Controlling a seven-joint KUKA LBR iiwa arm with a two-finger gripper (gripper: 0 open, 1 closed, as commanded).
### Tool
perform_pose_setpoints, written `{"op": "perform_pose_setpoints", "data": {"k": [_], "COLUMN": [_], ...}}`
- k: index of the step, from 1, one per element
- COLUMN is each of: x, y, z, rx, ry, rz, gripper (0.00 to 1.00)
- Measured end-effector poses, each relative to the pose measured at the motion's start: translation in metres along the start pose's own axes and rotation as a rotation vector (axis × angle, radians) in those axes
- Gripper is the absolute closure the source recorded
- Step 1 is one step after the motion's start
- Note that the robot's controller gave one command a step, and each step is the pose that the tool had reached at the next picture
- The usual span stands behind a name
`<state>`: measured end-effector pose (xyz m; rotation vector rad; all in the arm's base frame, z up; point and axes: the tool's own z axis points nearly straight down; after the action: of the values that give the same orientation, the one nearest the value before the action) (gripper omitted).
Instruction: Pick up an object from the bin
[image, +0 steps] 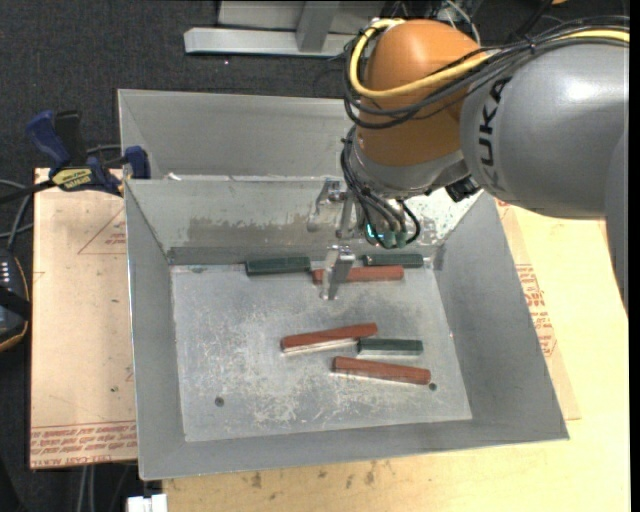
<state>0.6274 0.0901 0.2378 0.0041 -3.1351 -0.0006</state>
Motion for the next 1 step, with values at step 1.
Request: {"op": "perform_pose_setpoints", "data": {"k": [1], "x": [-0.0013], "y": [-0.0004], "z": [-0.0049], "rx": [-0.001], "ry": [-0.008], "rz": [0.002], "gripper": [0.00]}}
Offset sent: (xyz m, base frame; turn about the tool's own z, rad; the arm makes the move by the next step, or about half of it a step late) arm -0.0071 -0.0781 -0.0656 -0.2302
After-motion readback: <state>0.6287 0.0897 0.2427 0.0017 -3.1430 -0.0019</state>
